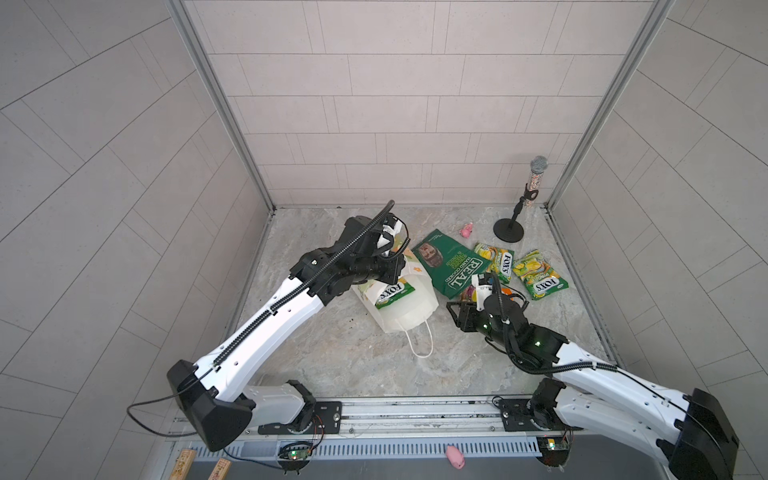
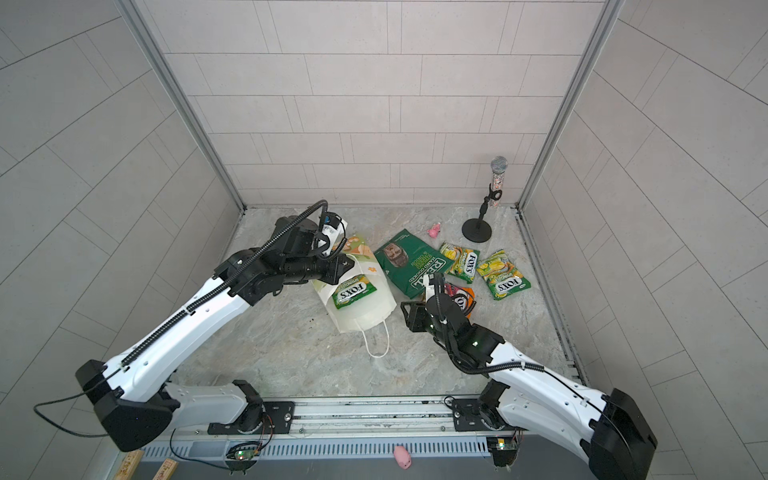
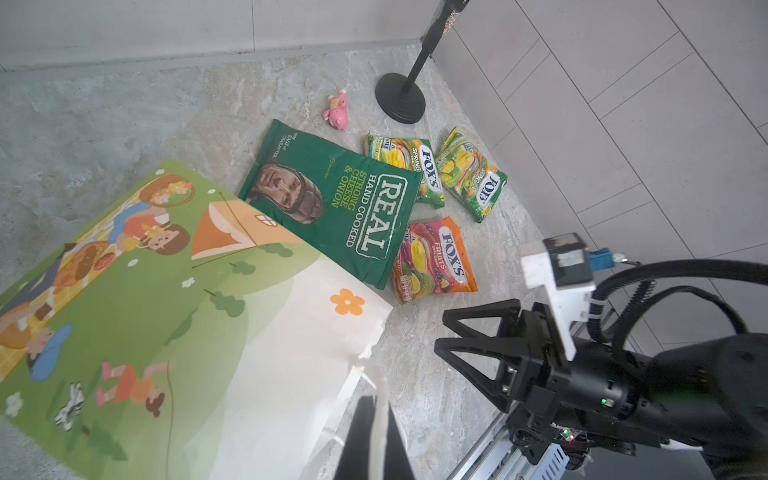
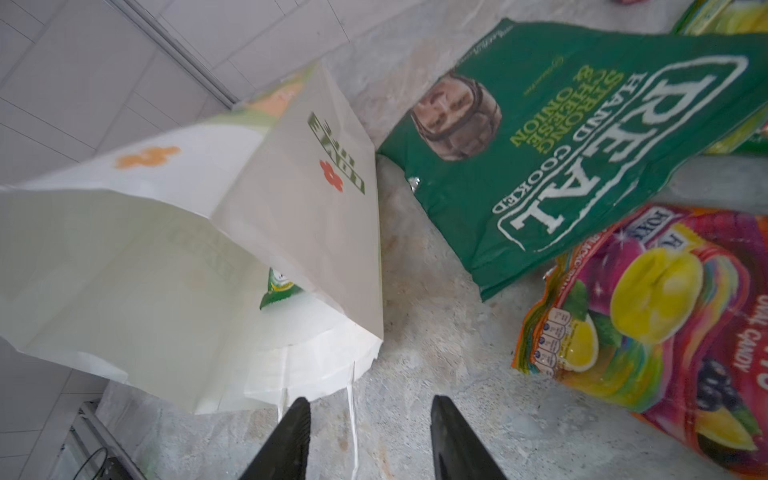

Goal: Take the snacks out of the paper bag
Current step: 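Tip the paper bag over with the left gripper while the right approaches, then reach the right gripper into the tipped bag toward the green Spring Tea packet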

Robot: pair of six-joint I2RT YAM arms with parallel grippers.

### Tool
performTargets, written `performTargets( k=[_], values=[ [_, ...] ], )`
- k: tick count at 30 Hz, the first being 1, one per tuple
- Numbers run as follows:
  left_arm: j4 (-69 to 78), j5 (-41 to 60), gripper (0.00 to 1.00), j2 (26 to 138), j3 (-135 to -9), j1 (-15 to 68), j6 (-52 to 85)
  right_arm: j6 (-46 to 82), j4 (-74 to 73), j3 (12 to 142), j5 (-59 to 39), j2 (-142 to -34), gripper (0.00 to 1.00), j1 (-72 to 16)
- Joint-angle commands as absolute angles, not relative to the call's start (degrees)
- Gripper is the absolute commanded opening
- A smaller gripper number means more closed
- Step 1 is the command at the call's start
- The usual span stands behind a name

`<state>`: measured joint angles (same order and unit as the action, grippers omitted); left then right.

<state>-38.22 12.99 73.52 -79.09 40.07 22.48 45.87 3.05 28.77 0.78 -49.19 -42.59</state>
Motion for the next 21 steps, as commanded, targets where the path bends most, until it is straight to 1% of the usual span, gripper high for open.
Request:
performTargets(
  k=[1, 4, 7, 15, 21],
  values=[
    [-31.6, 6.9, 0.00, 72.3, -76.8, 42.4, 29.9, 45.8, 1.6, 29.9, -3.2, -49.9, 0.49, -42.7],
    [-29.0, 2.1, 0.00, 71.3, -75.0, 44.2, 32.8, 49.5, -5.8, 29.9, -10.4, -54.7, 0.46, -42.9],
    [-26.9, -1.0, 0.00, 70.5, -73.6, 45.3, 34.8, 52.1, -12.2, 30.2, -13.6, -60.6, 0.43, -44.3],
    [-24.9, -3.8, 0.00, 70.7, -73.2, 46.3, 36.5, 58.8, -24.7, 33.4, -12.5, -77.0, 0.39, -46.0],
    [-23.5, -5.3, 0.00, 71.6, -72.8, 46.8, 37.4, 61.0, -25.8, 40.7, -13.2, -86.7, 0.37, -48.0]
  ],
)
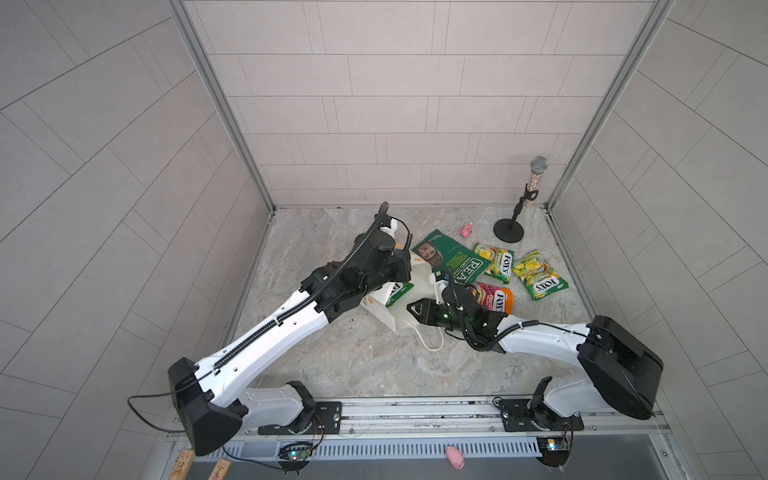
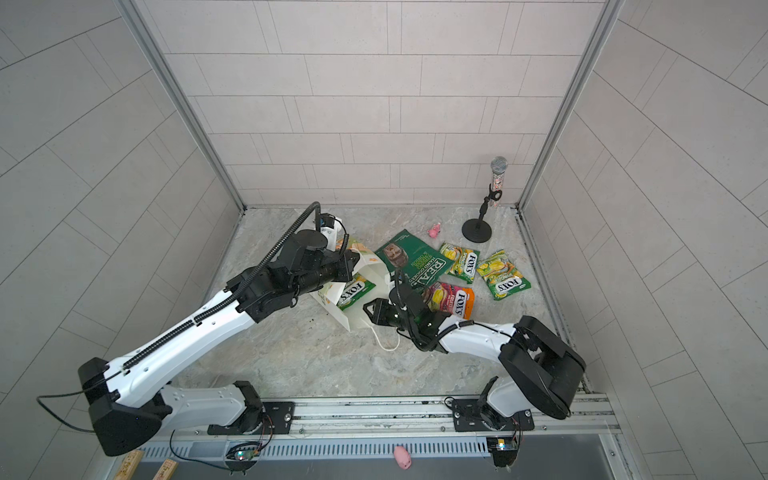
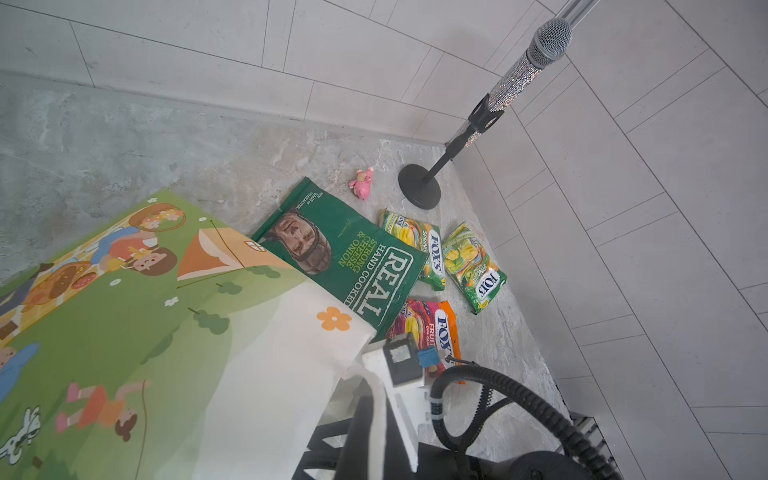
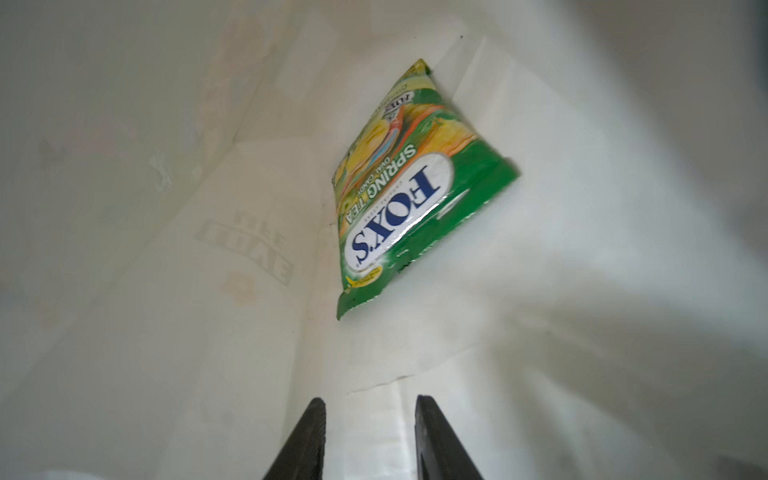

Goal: Take the snacks out of the paper bag
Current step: 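Reach the right gripper into the tipped bag toward the green Spring Tea packet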

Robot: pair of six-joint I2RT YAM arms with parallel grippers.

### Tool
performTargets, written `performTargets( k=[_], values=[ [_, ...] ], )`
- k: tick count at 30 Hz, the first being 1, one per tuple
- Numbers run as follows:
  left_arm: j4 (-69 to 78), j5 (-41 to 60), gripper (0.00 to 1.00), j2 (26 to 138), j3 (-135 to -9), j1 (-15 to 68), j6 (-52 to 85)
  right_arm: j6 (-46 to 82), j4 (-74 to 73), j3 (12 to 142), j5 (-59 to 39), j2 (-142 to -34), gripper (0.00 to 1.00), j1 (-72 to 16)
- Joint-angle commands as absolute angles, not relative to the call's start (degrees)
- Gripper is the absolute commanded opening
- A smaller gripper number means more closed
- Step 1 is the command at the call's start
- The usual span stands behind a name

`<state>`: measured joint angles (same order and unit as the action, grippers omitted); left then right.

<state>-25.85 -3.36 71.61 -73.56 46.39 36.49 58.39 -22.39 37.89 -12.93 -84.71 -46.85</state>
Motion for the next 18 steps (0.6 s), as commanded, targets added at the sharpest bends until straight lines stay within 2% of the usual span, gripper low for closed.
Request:
performTargets(
  k=[1, 8, 18],
  values=[
    [-23.3, -5.3, 0.00, 71.8, -72.8, 46.8, 37.5, 61.2, -26.0, 41.5, -12.9, -88.0, 0.37, -48.3],
    [-22.3, -5.5, 0.00, 72.2, -72.9, 47.0, 37.9, 62.9, -27.8, 43.9, -13.5, -94.9, 0.37, -48.3],
    [-22.1, -5.9, 0.00, 72.3, -72.6, 47.1, 38.2, 63.5, -22.5, 44.6, -9.5, -97.3, 0.43, -48.2]
  ],
)
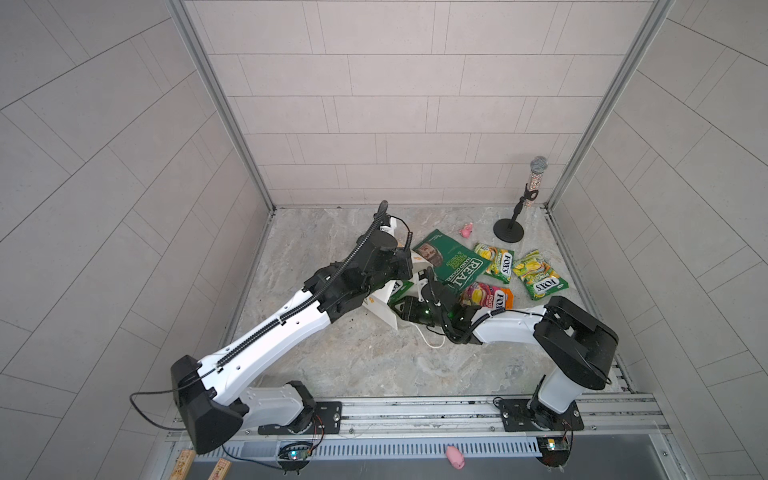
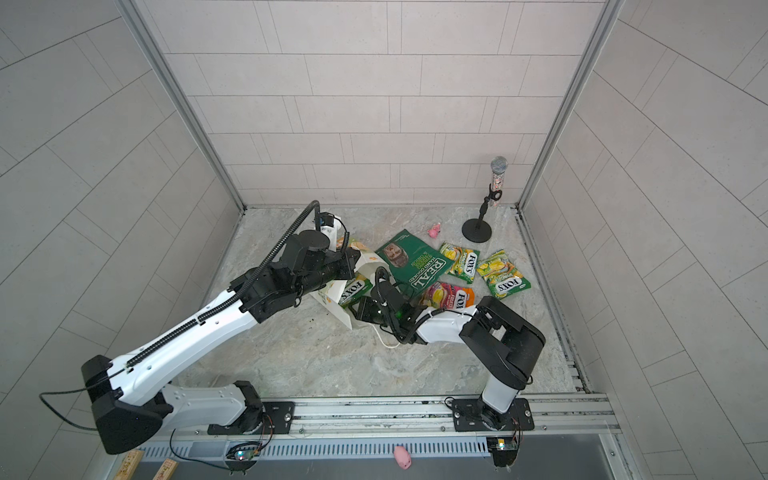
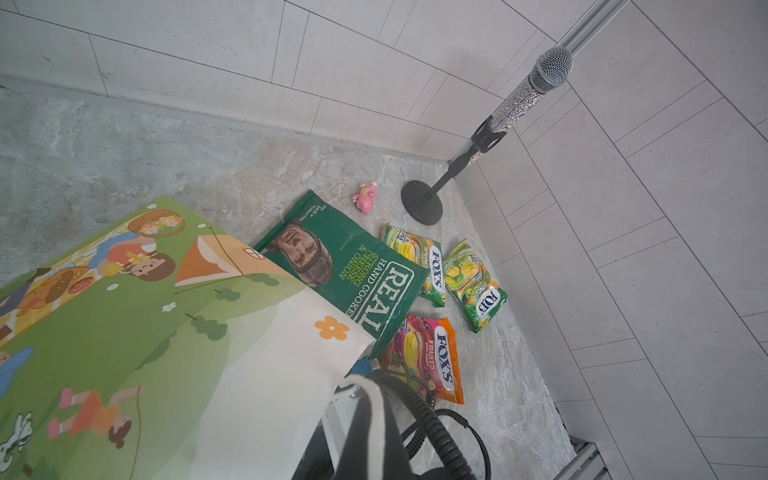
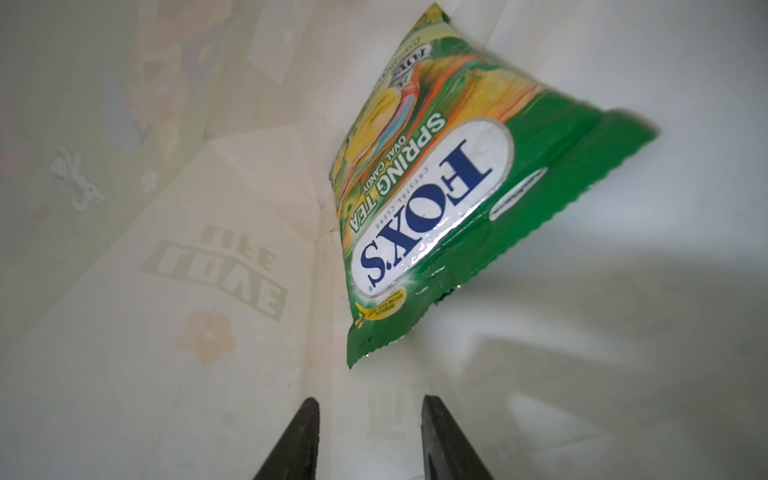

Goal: Take the snacks out of the paper bag
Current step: 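Reach the right gripper into the tipped bag toward the green Spring Tea packet, then close the right gripper on the green Spring Tea packet inside the bag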

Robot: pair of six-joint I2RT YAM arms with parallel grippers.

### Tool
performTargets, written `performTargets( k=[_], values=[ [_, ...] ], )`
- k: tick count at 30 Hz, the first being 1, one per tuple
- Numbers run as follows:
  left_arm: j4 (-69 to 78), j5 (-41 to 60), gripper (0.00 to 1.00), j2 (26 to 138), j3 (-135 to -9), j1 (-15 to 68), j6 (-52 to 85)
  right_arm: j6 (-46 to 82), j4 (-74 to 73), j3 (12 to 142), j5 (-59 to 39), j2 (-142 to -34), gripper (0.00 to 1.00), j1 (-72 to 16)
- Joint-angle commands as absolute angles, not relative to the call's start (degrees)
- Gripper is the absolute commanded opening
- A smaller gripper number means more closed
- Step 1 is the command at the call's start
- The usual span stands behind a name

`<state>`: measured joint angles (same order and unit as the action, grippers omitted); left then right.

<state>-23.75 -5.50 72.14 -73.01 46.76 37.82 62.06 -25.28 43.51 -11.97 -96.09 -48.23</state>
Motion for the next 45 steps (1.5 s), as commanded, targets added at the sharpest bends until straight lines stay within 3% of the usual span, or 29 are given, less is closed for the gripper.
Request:
performTargets(
  k=[1, 17, 28, 33, 36, 37, 45],
  values=[
    [-22.1, -5.8, 0.00, 72.3, -72.6, 47.0, 38.2, 63.9, -21.8, 45.2, -9.0, -97.8, 0.43, -48.2],
    [-21.9, -3.8, 0.00, 72.1, -73.0, 47.1, 39.0, 71.1, -26.6, 51.0, -3.5, -105.4, 0.44, -47.9],
    [-22.7, -2.2, 0.00, 71.0, -73.6, 47.2, 38.9, 71.4, -26.0, 55.5, 0.9, -109.8, 0.38, -47.8],
    [-23.6, -2.1, 0.00, 70.4, -74.2, 47.1, 38.3, 69.1, -29.4, 57.5, 1.8, -111.4, 0.27, -47.8],
    [-24.7, -3.3, 0.00, 69.9, -74.1, 47.1, 37.5, 66.7, -29.2, 59.3, 0.1, -111.6, 0.03, -47.7],
    [-25.1, -4.0, 0.00, 69.6, -74.1, 47.0, 37.2, 66.1, -29.1, 59.5, -0.1, -111.3, 0.00, -47.7],
    [-27.9, -12.3, 0.00, 67.4, -72.0, 46.8, 34.5, 59.4, -24.7, 58.8, -5.8, -104.8, 0.00, -47.1]
  ],
)
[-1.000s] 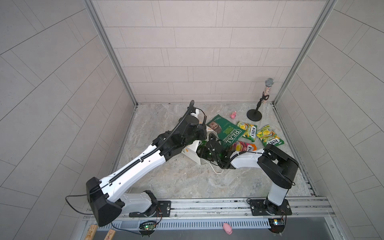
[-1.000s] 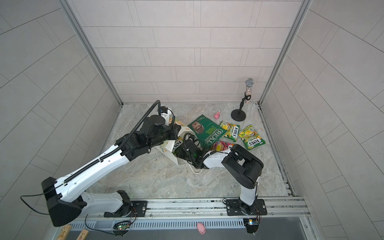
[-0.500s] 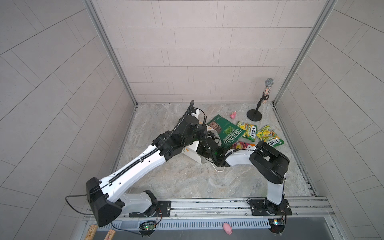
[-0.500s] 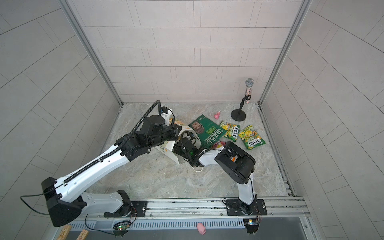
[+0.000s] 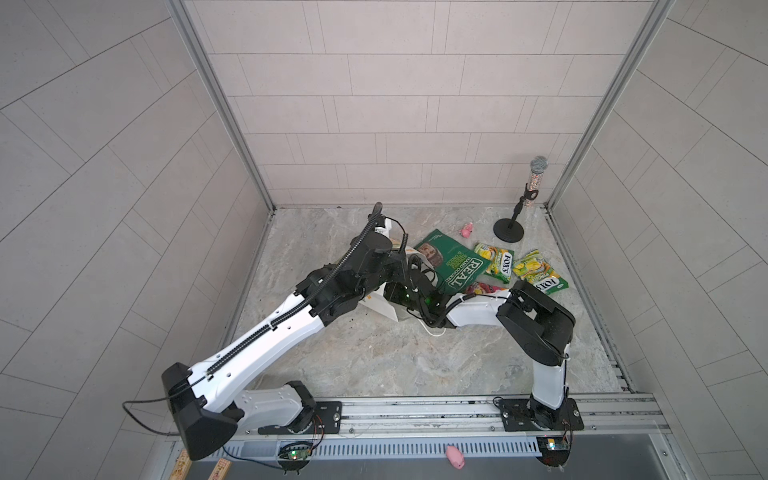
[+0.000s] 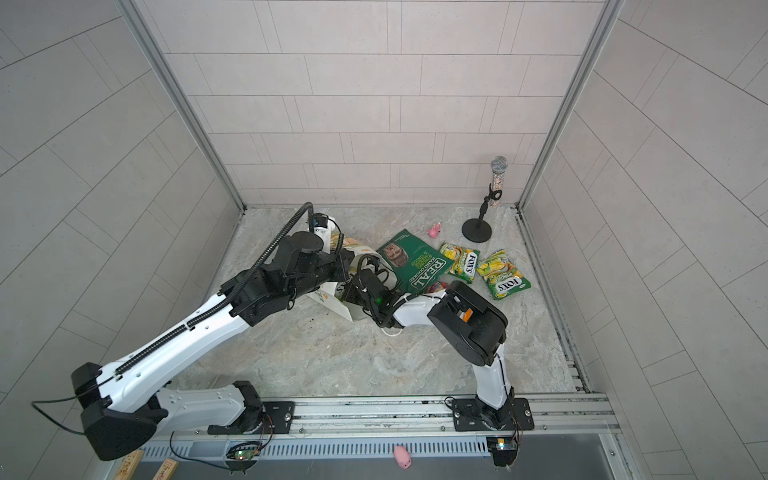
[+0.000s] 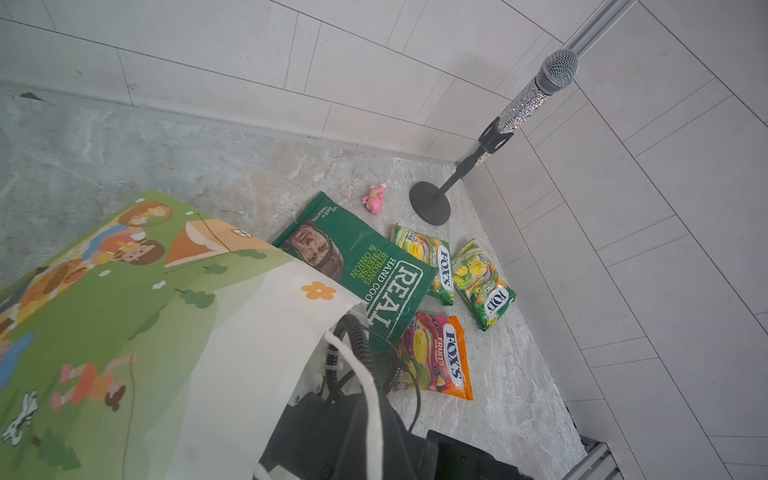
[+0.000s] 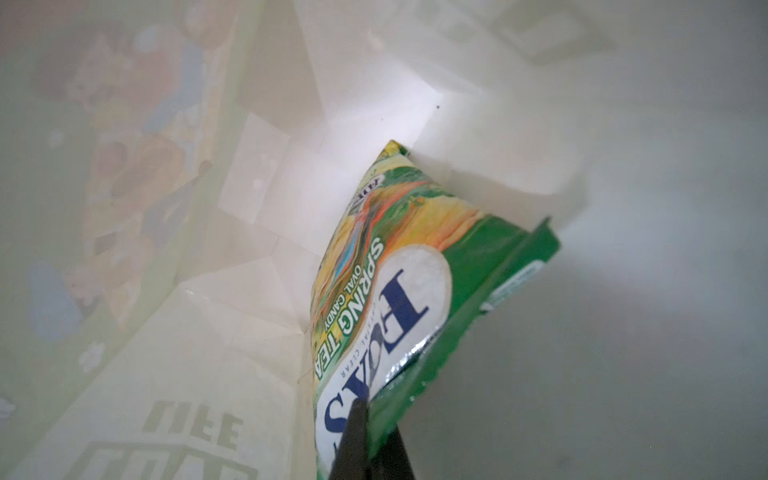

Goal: Take the snacks out of the paper bag
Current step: 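Close the right gripper on the green Spring Tea packet inside the bag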

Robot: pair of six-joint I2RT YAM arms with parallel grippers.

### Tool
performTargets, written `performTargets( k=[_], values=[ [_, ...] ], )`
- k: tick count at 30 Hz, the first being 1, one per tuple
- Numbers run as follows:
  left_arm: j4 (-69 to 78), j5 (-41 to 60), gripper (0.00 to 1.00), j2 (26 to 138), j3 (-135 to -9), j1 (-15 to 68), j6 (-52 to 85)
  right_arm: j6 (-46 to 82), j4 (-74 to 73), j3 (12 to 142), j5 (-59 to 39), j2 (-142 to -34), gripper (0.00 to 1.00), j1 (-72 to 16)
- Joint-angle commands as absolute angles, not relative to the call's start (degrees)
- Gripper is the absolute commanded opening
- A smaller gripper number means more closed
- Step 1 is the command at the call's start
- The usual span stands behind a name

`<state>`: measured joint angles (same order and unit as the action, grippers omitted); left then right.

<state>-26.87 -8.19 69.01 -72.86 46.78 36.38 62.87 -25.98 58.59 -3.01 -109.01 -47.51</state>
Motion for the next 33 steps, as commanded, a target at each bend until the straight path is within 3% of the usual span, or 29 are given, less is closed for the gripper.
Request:
performTargets(
  k=[1, 12, 26, 33],
  values=[
    [-28.2, -13.0, 0.00, 67.4, -71.9, 46.7, 34.4, 58.9, -24.2, 58.9, -7.1, -104.2, 0.00, -47.0],
    [-27.8, -17.1, 0.00, 68.5, -70.8, 44.8, 35.3, 52.4, -17.3, 58.3, -13.1, -94.0, 0.00, -46.1],
    [-28.9, -20.2, 0.00, 68.3, -71.9, 43.0, 34.6, 45.8, -9.7, 53.9, -7.1, -82.4, 0.00, -45.6],
    [-29.9, -21.0, 0.00, 67.8, -71.7, 42.3, 34.3, 45.3, -8.7, 53.3, -11.6, -78.6, 0.00, -42.3]
  ],
)
